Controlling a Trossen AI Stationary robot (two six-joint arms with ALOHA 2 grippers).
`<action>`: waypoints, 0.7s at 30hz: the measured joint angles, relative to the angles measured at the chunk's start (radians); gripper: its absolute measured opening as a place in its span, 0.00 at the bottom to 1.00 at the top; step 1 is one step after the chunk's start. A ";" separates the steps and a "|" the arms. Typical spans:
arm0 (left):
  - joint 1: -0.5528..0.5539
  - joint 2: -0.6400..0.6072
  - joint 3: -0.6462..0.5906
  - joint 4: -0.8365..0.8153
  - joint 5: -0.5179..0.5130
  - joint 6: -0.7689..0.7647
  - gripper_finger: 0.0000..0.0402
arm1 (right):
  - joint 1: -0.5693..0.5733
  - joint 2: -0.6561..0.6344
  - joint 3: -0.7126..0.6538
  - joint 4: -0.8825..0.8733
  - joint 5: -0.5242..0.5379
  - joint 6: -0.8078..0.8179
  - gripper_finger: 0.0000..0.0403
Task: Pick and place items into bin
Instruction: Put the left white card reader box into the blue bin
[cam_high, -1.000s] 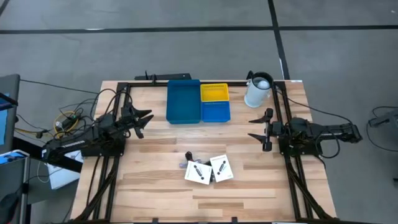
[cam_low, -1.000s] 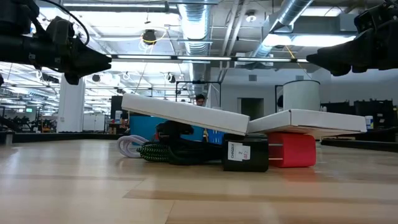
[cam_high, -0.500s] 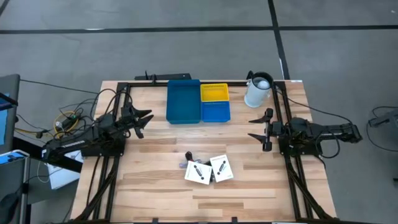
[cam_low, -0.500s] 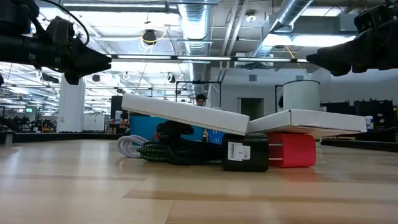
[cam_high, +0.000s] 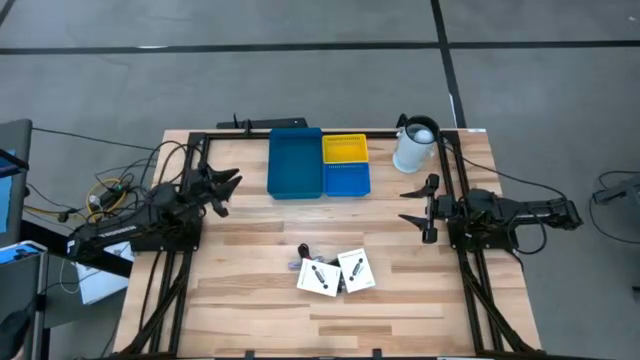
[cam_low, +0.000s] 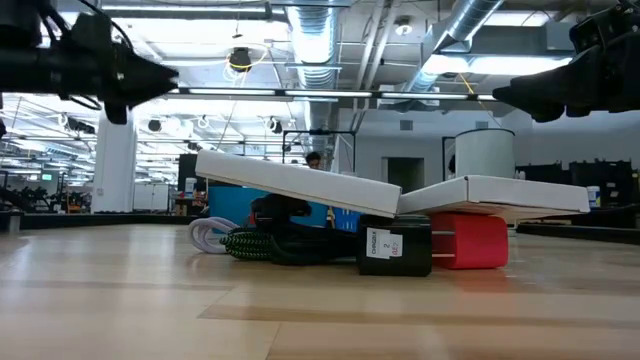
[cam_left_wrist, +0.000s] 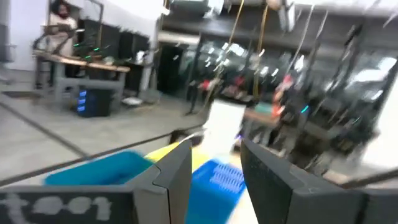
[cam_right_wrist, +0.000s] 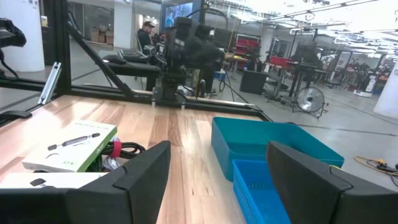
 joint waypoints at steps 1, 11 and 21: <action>-0.001 0.000 0.000 0.029 0.045 -0.003 0.31 | 0.000 0.000 0.000 0.000 0.000 0.000 0.65; -0.183 0.060 0.057 0.108 0.241 -0.004 0.31 | 0.000 0.000 0.000 0.000 0.000 0.000 0.65; -0.610 0.450 0.104 0.414 0.174 0.015 0.31 | 0.000 0.000 0.000 0.000 0.000 0.000 0.65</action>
